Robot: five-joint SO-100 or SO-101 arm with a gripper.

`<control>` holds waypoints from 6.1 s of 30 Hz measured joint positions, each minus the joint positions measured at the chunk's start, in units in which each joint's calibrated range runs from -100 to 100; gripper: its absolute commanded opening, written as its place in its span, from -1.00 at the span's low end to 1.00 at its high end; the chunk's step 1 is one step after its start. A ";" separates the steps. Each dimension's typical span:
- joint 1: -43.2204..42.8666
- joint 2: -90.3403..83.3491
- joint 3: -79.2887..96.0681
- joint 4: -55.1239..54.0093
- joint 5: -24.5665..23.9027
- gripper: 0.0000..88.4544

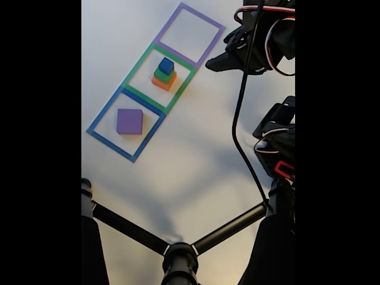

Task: Tower of hanoi

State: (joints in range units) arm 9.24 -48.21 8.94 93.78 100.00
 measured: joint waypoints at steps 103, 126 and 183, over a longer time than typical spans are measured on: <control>-4.19 36.32 72.48 -133.41 -0.75 -0.55; -5.39 36.32 73.34 -133.41 -0.75 -0.94; -20.37 6.47 -1.46 -1.04 0.00 -0.95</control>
State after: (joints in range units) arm -11.13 -41.74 7.48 92.74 100.00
